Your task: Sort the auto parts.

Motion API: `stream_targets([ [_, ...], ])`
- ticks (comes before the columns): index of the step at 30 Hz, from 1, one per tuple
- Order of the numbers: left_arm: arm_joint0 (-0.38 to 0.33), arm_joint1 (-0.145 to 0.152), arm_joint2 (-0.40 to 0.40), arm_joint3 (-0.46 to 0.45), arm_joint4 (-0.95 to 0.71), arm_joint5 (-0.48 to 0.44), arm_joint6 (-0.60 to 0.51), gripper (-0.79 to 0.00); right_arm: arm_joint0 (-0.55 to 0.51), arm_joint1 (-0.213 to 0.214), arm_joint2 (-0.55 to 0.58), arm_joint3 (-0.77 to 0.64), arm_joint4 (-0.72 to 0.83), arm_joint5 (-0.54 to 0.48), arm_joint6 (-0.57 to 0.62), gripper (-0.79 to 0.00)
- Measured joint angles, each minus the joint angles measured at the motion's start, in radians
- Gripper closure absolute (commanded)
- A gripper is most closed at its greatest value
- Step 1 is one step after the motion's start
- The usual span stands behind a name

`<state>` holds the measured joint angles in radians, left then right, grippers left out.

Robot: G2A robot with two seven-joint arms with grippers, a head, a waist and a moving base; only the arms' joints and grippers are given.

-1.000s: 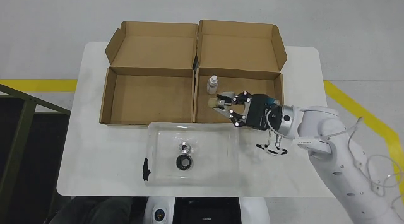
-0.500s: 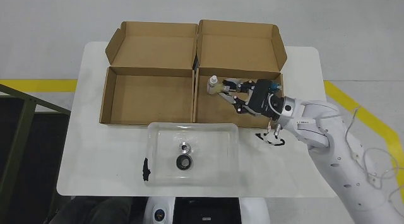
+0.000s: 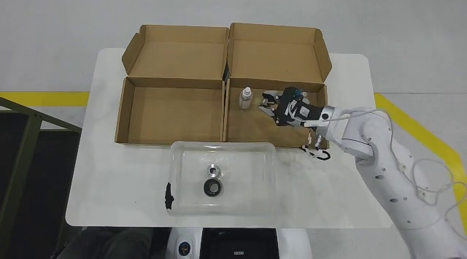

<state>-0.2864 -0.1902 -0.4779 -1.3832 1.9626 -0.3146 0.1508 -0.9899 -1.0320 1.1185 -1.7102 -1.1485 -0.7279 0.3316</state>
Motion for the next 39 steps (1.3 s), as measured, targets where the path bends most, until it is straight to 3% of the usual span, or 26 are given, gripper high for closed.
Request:
stream_targets([
  [19, 0.0, 0.0, 0.0, 0.0, 0.0, 0.0, 0.0, -0.785, 0.162, -0.035, -0.159, 0.153, -0.043, -0.031, 0.23, 0.0],
  [39, 0.0, 0.0, 0.0, 0.0, 0.0, 0.0, 0.0, -0.785, 0.255, -0.077, -0.269, 0.278, -0.107, 0.01, 0.262, 0.0],
])
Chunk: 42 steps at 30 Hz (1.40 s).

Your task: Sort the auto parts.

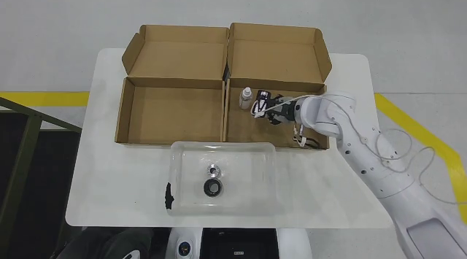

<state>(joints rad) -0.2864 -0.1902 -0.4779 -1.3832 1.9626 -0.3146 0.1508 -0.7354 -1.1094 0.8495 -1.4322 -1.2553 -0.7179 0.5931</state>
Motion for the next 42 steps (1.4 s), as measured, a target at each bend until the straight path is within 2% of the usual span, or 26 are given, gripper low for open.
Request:
stream_targets([
  [9, 0.0, 0.0, 0.0, 0.0, 0.0, 0.0, 0.0, -0.785, 0.02, -0.017, -0.029, 0.041, -0.018, 0.023, 0.0, 0.0],
  [11, 0.0, 0.0, 0.0, 0.0, 0.0, 0.0, 0.0, -0.785, 0.023, -0.019, -0.032, 0.05, -0.019, 0.027, -0.002, -0.028],
  [12, 0.0, 0.0, 0.0, 0.0, 0.0, 0.0, 0.0, -0.785, 0.025, -0.021, -0.034, 0.053, -0.019, 0.029, -0.002, -0.077],
  [14, 0.0, 0.0, 0.0, 0.0, 0.0, 0.0, 0.0, -0.785, 0.026, -0.023, -0.035, 0.058, -0.019, 0.031, -0.002, -0.126],
  [18, 0.0, 0.0, 0.0, 0.0, 0.0, 0.0, 0.0, -0.785, 0.028, -0.027, -0.038, 0.065, -0.022, 0.033, 0.0, -0.175],
  [20, 0.0, 0.0, 0.0, 0.0, 0.0, 0.0, 0.0, -0.785, 0.028, -0.029, -0.038, 0.066, -0.022, 0.034, 0.0, -0.24],
  [22, 0.0, 0.0, 0.0, 0.0, 0.0, 0.0, 0.0, -0.785, 0.028, -0.03, -0.04, 0.067, -0.022, 0.035, 0.0, -0.262],
  [32, 0.0, 0.0, 0.0, 0.0, 0.0, 0.0, 0.0, -0.785, -0.002, -0.023, 0.007, 0.036, 0.009, 0.028, -0.031, -0.299],
  [42, 0.0, 0.0, 0.0, 0.0, 0.0, 0.0, 0.0, -0.785, -0.135, 0.014, 0.131, -0.113, 0.095, -0.008, -0.099, -0.302],
])
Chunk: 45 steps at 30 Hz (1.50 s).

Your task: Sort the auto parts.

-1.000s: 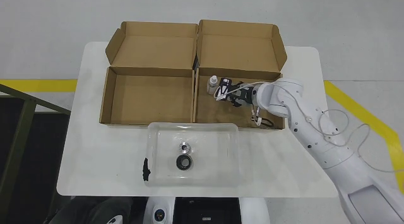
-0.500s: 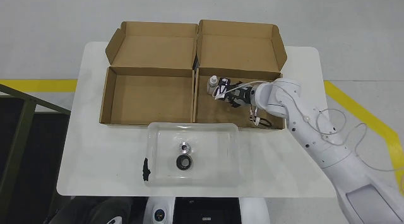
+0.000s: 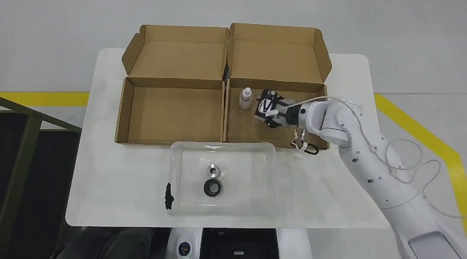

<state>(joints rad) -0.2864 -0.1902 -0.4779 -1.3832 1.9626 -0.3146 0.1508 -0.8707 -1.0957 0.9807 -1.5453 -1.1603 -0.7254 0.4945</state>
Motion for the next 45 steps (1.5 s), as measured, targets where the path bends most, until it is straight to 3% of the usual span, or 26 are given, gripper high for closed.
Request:
stream_targets([
  [10, 0.0, 0.0, 0.0, 0.0, 0.0, 0.0, 0.0, -0.785, -0.151, 0.028, 0.084, -0.202, 0.041, -0.037, -0.068, -0.289],
  [19, 0.0, 0.0, 0.0, 0.0, 0.0, 0.0, 0.0, -0.785, -0.225, 0.033, 0.043, -0.357, 0.002, -0.08, -0.063, -0.286],
  [27, 0.0, 0.0, 0.0, 0.0, 0.0, 0.0, 0.0, -0.785, -0.225, 0.021, -0.056, -0.418, -0.047, -0.089, -0.041, -0.286],
  [45, 0.0, 0.0, 0.0, 0.0, 0.0, 0.0, 0.0, -0.785, -0.129, -0.023, -0.226, -0.344, -0.157, -0.047, 0.014, -0.283],
])
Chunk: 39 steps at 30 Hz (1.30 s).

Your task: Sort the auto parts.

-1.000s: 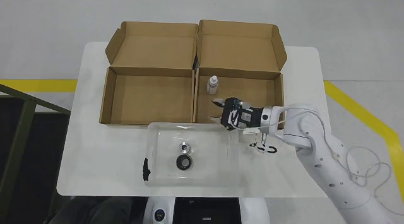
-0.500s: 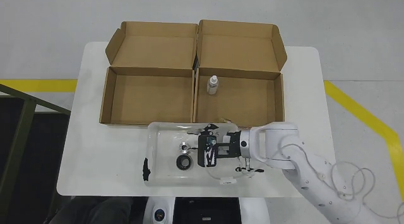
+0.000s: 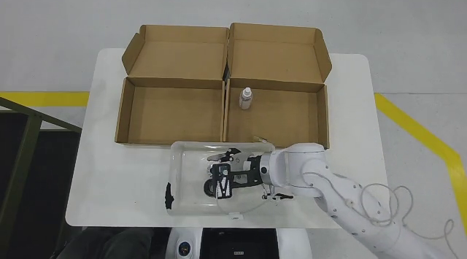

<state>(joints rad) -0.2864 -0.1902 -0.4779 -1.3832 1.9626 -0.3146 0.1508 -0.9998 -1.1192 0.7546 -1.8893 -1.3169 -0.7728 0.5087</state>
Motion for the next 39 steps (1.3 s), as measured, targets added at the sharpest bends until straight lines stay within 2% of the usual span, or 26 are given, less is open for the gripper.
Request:
stream_targets([
  [10, 0.0, 0.0, 0.0, 0.0, 0.0, 0.0, 0.0, -0.785, 0.011, -0.008, -0.021, 0.043, -0.034, 0.005, 0.052, -0.28],
  [20, 0.0, 0.0, 0.0, 0.0, 0.0, 0.0, 0.0, -0.785, 0.012, -0.015, -0.043, 0.083, -0.063, -0.005, 0.05, -0.283],
  [39, 0.0, 0.0, 0.0, 0.0, 0.0, 0.0, 0.0, -0.785, 0.077, -0.06, -0.125, 0.177, -0.072, 0.003, 0.048, -0.289],
])
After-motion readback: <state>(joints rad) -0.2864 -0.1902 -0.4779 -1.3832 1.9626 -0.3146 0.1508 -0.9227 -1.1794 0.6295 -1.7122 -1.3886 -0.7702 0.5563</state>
